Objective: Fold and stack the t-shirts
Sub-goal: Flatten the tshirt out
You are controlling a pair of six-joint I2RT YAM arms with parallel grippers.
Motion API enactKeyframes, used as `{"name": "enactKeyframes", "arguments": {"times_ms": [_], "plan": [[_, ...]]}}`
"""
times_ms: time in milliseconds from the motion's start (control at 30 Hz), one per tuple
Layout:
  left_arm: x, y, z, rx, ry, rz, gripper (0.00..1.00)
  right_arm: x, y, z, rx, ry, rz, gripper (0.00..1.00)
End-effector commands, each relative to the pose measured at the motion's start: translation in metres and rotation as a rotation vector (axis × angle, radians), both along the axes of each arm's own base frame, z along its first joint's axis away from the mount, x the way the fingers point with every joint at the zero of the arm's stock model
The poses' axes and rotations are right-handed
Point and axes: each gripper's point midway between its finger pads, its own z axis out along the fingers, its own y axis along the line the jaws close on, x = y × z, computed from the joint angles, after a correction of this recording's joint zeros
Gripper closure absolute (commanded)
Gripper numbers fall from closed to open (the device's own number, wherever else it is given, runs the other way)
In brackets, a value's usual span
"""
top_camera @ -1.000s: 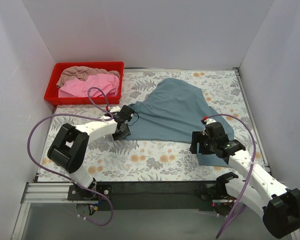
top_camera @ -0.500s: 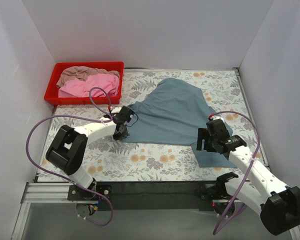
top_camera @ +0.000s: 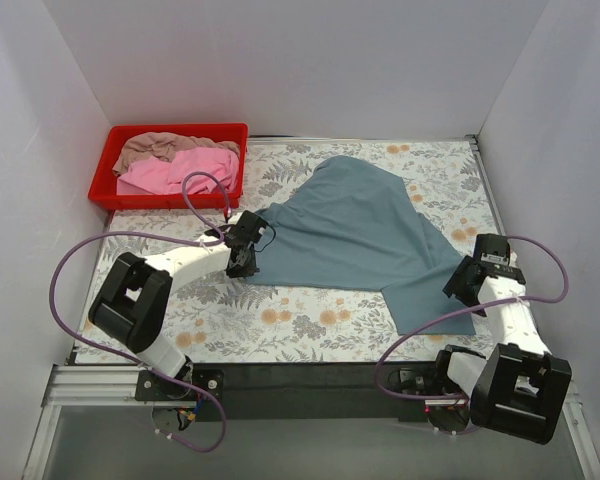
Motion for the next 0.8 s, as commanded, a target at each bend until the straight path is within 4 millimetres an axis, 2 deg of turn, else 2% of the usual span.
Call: {"name": "enactKeyframes", "arguments": {"times_ms": [0, 200, 300, 400, 500, 633, 667, 733, 767], "plan": [[0.004, 0.000, 0.017, -0.018, -0.055, -0.017, 1.00, 0.008, -0.018, 0.002, -0.026, -0.020, -0.078, 0.32], [0.003, -0.003, 0.018, -0.034, -0.054, -0.026, 1.00, 0.004, -0.013, -0.025, 0.031, 0.039, -0.100, 0.33], [0.003, -0.004, 0.018, -0.040, -0.053, -0.030, 1.00, -0.010, 0.000, -0.048, 0.092, 0.107, -0.084, 0.30], [0.002, -0.004, 0.017, -0.040, -0.049, -0.031, 1.00, -0.009, 0.017, -0.056, 0.179, 0.123, -0.036, 0.28], [0.003, -0.004, 0.017, -0.044, -0.048, -0.031, 1.00, -0.014, 0.026, -0.064, 0.222, 0.154, -0.018, 0.30], [0.002, -0.003, 0.016, -0.037, -0.045, -0.029, 1.00, -0.013, 0.025, -0.063, 0.216, 0.148, -0.017, 0.70], [0.002, -0.003, 0.016, -0.037, -0.045, -0.029, 1.00, -0.012, 0.024, -0.062, 0.209, 0.142, -0.017, 0.85], [0.002, -0.002, 0.016, -0.035, -0.045, -0.029, 1.00, -0.010, 0.021, -0.059, 0.193, 0.127, -0.016, 0.99], [0.002, -0.002, 0.015, -0.032, -0.045, -0.027, 1.00, -0.009, 0.020, -0.057, 0.190, 0.119, -0.014, 0.99]]}}
